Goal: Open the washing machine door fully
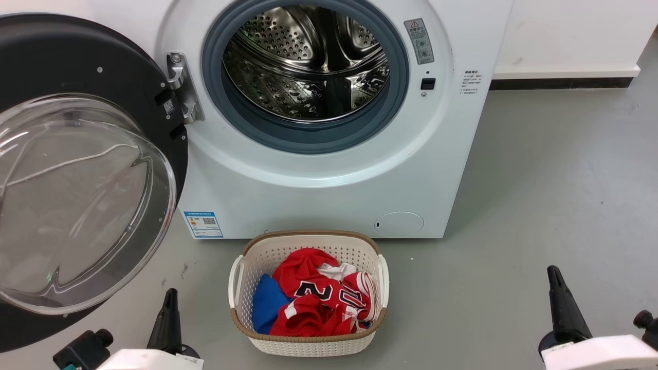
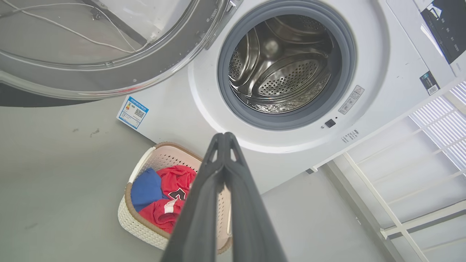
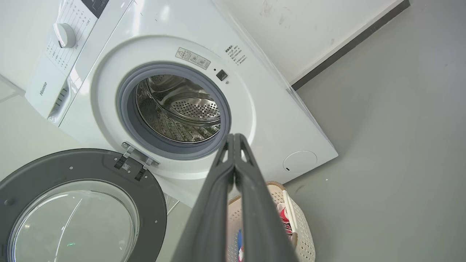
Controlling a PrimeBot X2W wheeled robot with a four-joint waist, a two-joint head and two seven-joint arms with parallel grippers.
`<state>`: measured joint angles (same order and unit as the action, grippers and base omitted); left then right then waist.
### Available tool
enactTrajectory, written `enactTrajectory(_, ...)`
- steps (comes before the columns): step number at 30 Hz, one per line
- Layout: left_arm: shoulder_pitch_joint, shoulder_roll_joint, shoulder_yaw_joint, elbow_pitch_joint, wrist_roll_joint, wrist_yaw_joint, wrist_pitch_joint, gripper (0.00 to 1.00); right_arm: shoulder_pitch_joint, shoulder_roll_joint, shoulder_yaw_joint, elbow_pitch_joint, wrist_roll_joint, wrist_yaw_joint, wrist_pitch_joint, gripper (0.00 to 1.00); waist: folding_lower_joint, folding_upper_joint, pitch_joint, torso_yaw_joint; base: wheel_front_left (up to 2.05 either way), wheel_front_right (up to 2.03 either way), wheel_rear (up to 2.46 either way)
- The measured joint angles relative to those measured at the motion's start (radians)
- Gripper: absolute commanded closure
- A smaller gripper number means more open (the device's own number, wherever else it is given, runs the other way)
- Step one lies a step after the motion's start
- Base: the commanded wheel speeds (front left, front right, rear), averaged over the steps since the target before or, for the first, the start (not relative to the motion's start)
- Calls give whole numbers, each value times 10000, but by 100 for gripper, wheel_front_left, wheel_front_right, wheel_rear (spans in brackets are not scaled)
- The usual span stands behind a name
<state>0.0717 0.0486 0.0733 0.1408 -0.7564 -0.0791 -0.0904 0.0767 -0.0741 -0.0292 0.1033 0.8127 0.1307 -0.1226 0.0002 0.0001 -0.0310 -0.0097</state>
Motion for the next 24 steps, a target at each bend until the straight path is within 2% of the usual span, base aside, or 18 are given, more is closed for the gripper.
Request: enactTrajectory(24,-607,2,140,380,-3039,-178,717,100,-626,-48,-107,502,2978,0,683,100,-1,0,95,27,0,0,0)
